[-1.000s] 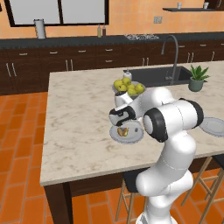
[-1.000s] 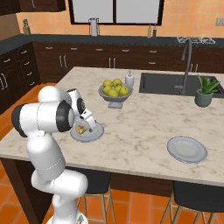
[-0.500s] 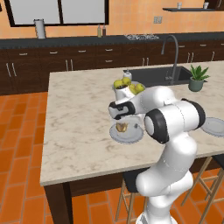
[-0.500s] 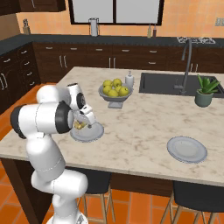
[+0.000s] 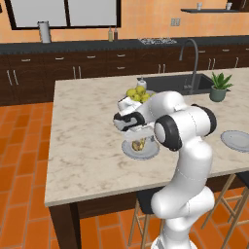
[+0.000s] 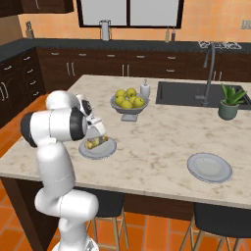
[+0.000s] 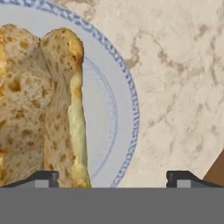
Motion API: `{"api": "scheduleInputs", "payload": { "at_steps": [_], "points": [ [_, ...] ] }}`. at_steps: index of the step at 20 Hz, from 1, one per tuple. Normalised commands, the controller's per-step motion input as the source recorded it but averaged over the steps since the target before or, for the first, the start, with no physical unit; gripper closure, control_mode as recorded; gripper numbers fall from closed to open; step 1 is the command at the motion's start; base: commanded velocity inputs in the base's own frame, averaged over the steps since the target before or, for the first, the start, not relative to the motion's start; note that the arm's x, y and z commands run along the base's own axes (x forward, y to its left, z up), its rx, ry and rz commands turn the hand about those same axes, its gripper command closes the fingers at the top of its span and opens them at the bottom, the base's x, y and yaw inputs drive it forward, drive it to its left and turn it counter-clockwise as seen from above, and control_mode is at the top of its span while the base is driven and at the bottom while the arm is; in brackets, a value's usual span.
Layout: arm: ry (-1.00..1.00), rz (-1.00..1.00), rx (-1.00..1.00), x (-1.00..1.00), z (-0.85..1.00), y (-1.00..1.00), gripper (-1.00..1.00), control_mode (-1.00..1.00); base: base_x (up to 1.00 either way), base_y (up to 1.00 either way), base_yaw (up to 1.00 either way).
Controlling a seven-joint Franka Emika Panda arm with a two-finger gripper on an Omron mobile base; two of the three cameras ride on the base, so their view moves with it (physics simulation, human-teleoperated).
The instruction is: Place one bun and one sausage from the bowl on each plate.
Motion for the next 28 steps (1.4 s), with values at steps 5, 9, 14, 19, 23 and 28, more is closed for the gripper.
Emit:
{"api": "scheduleInputs", "payload": {
  "at_steps": [5, 9, 14, 19, 23, 28],
  "points": [
    [0.09, 0.0, -0.13, 0.0, -0.32, 0.0, -1.0, -1.0, 0.0, 0.0, 0.0],
    [-0.01, 0.0, -0.09, 0.0, -0.58, 0.01, -1.0, -1.0, 0.0, 0.0, 0.0],
    [-0.26, 0.0, -0.01, 0.0, -0.49, 0.31, -1.0, -1.0, 0.0, 0.0, 0.0],
    [-0.42, 0.05, 0.04, -0.07, -0.03, 0.39, -1.0, -1.0, 0.0, 0.0, 0.0],
    [-0.4, 0.07, 0.08, -0.35, -0.16, 0.1, -1.0, -1.0, 0.0, 0.0, 0.0],
    [-0.32, 0.0, 0.2, -0.39, 0.05, -0.14, -1.0, -1.0, 0.0, 0.0, 0.0]
  ]
}}
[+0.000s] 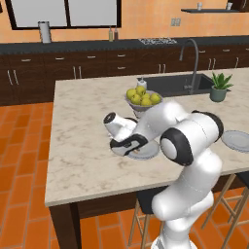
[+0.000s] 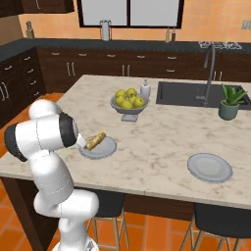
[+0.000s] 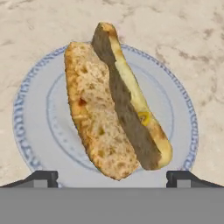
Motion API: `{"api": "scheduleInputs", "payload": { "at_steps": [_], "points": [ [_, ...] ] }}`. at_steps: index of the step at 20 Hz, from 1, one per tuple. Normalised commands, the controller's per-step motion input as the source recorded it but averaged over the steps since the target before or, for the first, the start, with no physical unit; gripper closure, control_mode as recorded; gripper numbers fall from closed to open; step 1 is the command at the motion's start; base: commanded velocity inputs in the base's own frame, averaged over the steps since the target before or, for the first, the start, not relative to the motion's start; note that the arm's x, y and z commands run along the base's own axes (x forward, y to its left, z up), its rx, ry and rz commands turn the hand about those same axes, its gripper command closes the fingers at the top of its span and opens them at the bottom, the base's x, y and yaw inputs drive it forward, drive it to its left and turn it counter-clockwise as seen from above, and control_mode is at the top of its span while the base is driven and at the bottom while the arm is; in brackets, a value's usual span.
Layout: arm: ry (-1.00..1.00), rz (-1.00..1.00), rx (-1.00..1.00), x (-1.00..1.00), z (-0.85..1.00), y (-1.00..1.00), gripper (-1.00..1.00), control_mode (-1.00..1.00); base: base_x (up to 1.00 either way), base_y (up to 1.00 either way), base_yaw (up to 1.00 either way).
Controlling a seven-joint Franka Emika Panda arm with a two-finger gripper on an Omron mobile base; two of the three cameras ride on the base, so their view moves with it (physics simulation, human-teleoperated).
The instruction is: Place one bun and one sausage from the bowl on each plate.
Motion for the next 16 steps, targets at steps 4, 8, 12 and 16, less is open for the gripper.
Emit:
{"api": "scheduleInputs", "payload": {
  "at_steps": [4, 8, 12, 16],
  "points": [
    [-0.04, 0.0, 0.06, -0.18, 0.89, 0.0, -1.0, -1.0, 0.0, 0.0, 0.0],
    [0.0, 0.0, 0.11, -0.51, 1.0, 0.0, -1.0, -1.0, 0.0, 0.0, 0.0],
    [0.01, 0.02, 0.07, -0.41, 0.92, -0.48, -1.0, -1.0, 0.0, 0.0, 0.0],
    [0.0, 0.11, 0.16, -0.67, 0.94, -0.81, -1.0, -1.0, 0.0, 0.0, 0.0]
  ]
}}
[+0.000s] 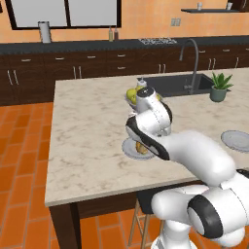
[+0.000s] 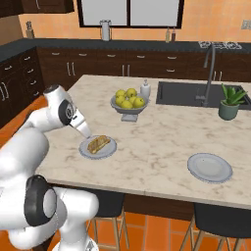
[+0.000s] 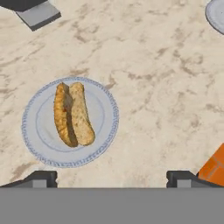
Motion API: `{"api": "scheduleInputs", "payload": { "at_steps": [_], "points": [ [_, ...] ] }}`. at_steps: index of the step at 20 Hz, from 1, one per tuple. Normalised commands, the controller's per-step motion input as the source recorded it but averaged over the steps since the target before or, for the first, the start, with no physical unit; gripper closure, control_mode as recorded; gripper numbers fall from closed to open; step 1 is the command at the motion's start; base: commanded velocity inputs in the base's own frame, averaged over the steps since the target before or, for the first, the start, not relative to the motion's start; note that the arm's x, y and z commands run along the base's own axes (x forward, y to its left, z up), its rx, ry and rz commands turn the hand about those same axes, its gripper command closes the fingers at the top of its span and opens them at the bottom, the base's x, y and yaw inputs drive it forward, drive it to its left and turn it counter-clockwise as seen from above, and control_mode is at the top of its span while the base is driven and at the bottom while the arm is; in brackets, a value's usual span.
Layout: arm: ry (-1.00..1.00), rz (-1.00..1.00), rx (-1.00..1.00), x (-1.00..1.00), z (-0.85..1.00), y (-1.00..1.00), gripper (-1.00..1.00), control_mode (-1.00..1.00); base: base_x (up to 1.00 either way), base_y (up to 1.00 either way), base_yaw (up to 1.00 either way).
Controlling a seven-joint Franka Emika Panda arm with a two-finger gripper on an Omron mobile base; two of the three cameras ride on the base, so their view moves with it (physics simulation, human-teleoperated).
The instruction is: Place one bun and one sausage from the bowl on each plate.
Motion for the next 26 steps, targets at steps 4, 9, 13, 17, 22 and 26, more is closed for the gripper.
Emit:
{"api": "scheduleInputs", "payload": {
  "at_steps": [4, 9, 13, 17, 22, 26],
  "points": [
    [0.0, 0.22, 0.29, -0.75, 0.99, -0.27, -1.0, -1.0, 0.0, 0.0, 0.0],
    [0.02, 0.49, 0.0, -1.0, 0.64, 0.0, -1.0, -1.0, 0.0, 0.0, 0.0],
    [-0.09, 0.4, -0.13, -1.0, 0.0, -0.01, -1.0, -1.0, 0.0, 0.0, 0.0],
    [-0.02, 0.13, -0.15, -0.76, -0.03, -0.05, -1.0, -1.0, 0.0, 0.0, 0.0],
    [0.0, 0.01, -0.04, -0.22, -0.25, -0.27, -1.0, -1.0, 0.0, 0.0, 0.0],
    [0.0, 0.0, 0.0, 0.0, 0.0, 0.0, -1.0, -1.0, 0.0, 0.0, 0.0]
  ]
}}
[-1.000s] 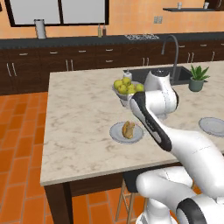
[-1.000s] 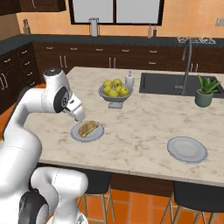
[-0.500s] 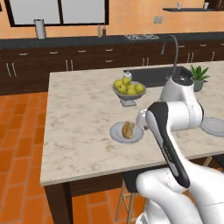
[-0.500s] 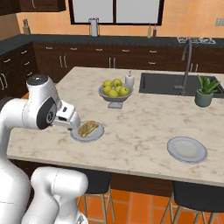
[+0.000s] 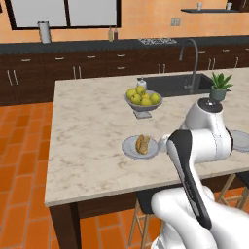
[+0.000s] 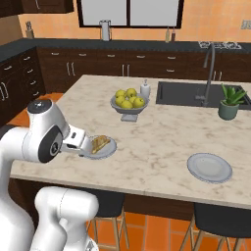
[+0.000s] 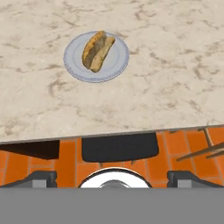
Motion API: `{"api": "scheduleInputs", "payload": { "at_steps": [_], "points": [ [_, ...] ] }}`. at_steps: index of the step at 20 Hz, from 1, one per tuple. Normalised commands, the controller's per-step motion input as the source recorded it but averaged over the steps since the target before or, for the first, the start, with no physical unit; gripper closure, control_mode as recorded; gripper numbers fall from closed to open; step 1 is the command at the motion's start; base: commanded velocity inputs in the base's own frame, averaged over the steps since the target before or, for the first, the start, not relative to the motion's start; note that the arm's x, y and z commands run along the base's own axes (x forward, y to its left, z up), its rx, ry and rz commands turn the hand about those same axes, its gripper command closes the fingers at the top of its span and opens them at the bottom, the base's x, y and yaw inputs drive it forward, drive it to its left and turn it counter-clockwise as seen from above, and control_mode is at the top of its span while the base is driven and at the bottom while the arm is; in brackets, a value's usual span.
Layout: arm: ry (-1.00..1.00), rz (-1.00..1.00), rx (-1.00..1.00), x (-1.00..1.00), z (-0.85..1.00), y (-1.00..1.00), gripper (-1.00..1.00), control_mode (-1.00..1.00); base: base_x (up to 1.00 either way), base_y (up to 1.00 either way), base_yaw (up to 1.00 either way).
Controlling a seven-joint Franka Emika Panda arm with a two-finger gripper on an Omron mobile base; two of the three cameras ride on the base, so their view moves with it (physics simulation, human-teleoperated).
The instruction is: Place one bun and one sausage from the bowl on each plate.
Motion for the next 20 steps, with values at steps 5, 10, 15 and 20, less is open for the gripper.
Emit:
{"api": "scheduleInputs", "payload": {
  "at_steps": [5, 10, 15, 20],
  "points": [
    [0.0, 0.0, 0.0, 0.0, 0.0, -0.03, -1.0, 1.0, -0.04, -0.21, -0.03],
    [0.0, 0.0, 0.0, 0.0, 0.0, 0.0, -1.0, 1.0, -0.17, -0.87, -0.14],
    [0.0, 0.0, 0.0, 0.0, 0.0, 0.0, -1.0, 1.0, -0.03, -0.99, -0.11],
    [0.0, 0.0, 0.0, 0.0, 0.0, 0.0, -1.0, 1.0, 0.0, -1.0, -0.03]
  ]
}}
